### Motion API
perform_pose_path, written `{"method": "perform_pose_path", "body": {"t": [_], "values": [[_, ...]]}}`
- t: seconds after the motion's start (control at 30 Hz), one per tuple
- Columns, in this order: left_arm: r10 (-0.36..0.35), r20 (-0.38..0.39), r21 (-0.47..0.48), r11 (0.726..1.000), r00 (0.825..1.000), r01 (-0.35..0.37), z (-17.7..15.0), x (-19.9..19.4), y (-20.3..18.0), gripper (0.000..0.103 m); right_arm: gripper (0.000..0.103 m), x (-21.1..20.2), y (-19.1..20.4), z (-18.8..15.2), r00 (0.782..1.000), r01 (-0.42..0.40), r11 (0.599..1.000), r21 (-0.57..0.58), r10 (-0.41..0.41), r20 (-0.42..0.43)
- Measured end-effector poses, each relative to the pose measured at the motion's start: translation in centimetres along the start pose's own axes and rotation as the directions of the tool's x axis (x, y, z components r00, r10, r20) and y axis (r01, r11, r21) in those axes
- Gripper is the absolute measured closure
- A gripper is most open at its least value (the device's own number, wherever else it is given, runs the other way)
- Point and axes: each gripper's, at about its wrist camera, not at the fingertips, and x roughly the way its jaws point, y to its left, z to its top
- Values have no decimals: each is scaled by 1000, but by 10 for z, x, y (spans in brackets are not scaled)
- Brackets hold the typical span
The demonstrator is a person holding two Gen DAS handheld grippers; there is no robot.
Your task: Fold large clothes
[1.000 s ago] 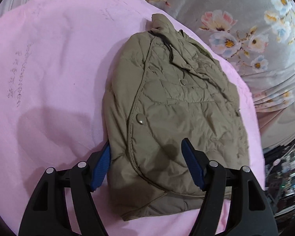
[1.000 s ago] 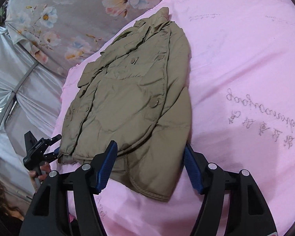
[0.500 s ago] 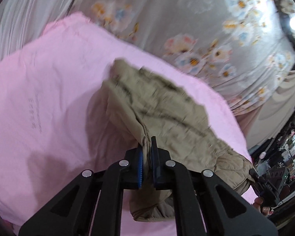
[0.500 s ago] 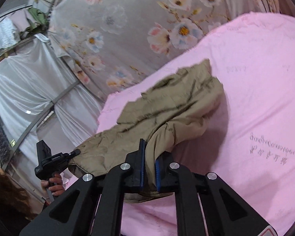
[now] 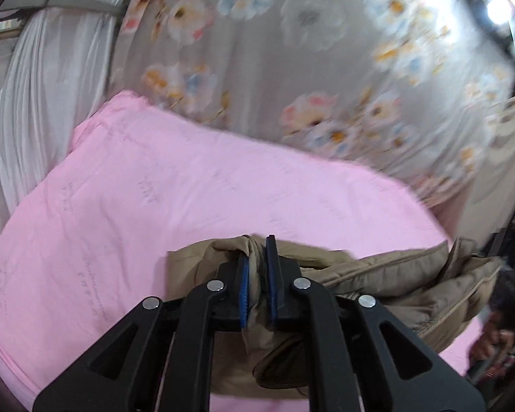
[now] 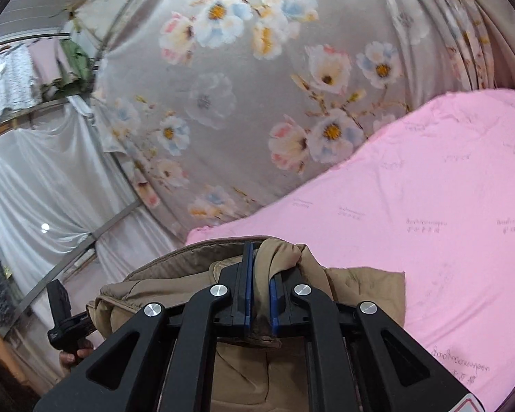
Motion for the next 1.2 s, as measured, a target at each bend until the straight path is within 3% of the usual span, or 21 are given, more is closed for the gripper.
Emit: {"method": "perform_pose_path", "body": {"t": [0.03,0.17,0.23,0.33,0.47,0.53,0.57,0.6,0.7,0.83,0.97,1.0,1.07,1.13,1.2], "values": [[56,-51,17,998,997,-55,-1,34,0,93,95,18,-8,-4,999,29,999,18,-29,-21],[165,-156,37,986,974,-161,-18,114,9,91,94,82,-37,-22,976,187,982,9,-185,-114],[185,-193,40,983,964,-180,-30,144,15,90,93,101,-48,-31,964,226,974,-9,-225,-140],[169,-207,-5,985,964,-174,-39,163,25,85,92,115,-61,-38,956,250,968,-3,-247,-156],[86,-188,-74,992,978,-102,-37,152,40,77,86,105,-71,-29,979,149,984,97,-132,-155],[69,-142,-94,992,987,-83,-30,130,43,60,81,90,-71,-21,990,64,986,155,-43,-137],[102,-95,-97,989,990,-111,-25,114,47,36,75,81,-72,-19,993,12,982,189,11,-120],[133,-25,-92,987,991,-134,-21,96,51,28,72,72,-72,-18,993,-40,975,219,64,-100],[145,24,-55,988,989,-144,-10,68,55,28,63,54,-66,-16,982,-151,951,270,175,-69],[108,27,-10,994,994,-107,-4,50,41,28,58,36,-39,-14,971,-220,952,213,235,-50],[114,31,124,985,993,-117,-8,62,0,28,54,10,-14,0,965,-263,954,142,259,40],[116,17,150,982,993,-118,-10,72,-10,28,54,3,-6,5,971,-237,965,111,232,56],[121,-20,180,977,992,-116,-15,94,-24,28,54,-1,18,8,997,-11,999,-30,13,71],[139,-60,202,971,988,-125,-21,116,-33,29,54,14,38,0,975,220,957,-192,-211,67],[152,-98,219,967,984,-127,-25,134,-41,31,57,42,50,-15,926,366,872,-325,-375,35]]}}
